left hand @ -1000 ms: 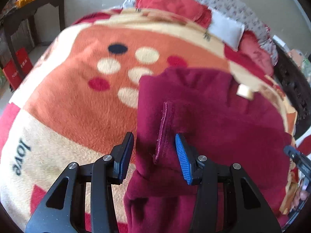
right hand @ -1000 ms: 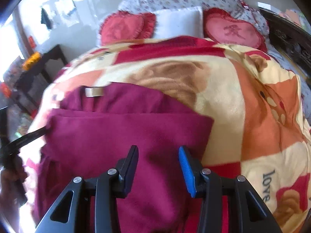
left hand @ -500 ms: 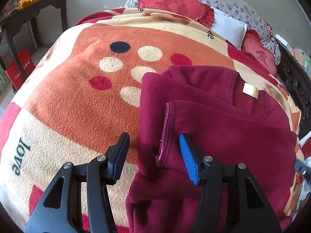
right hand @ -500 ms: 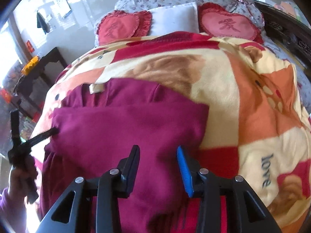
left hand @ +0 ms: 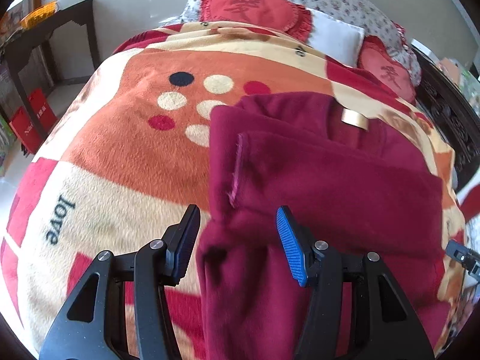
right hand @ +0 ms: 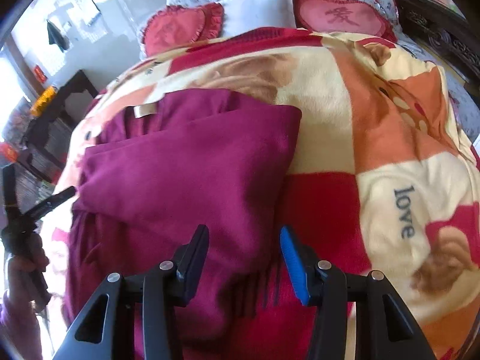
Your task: Fold small clothes
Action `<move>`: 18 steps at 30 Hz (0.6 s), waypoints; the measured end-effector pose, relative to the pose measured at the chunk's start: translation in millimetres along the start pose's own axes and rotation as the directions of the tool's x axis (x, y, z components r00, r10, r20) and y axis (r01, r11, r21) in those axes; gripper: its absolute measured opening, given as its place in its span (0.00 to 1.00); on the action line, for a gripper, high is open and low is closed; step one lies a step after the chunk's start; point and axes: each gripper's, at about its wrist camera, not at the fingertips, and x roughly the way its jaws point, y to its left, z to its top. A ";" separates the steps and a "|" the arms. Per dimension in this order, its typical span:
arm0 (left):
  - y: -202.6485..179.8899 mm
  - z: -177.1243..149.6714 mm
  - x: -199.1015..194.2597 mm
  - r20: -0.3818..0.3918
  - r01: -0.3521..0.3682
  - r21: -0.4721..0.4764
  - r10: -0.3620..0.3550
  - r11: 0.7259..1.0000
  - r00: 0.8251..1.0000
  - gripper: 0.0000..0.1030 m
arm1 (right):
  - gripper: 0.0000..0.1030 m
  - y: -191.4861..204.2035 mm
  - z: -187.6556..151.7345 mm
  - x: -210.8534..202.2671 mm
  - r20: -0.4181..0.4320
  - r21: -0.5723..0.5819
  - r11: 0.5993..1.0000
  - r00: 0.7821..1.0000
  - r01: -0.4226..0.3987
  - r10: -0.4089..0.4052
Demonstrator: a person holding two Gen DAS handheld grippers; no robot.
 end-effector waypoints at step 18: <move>30.7 -131.9 -82.1 -0.211 0.153 0.031 -0.144 0.988 0.967 0.58 | 0.62 -3.7 -129.1 -54.9 -0.197 -0.095 0.989 0.976 -0.110 0.089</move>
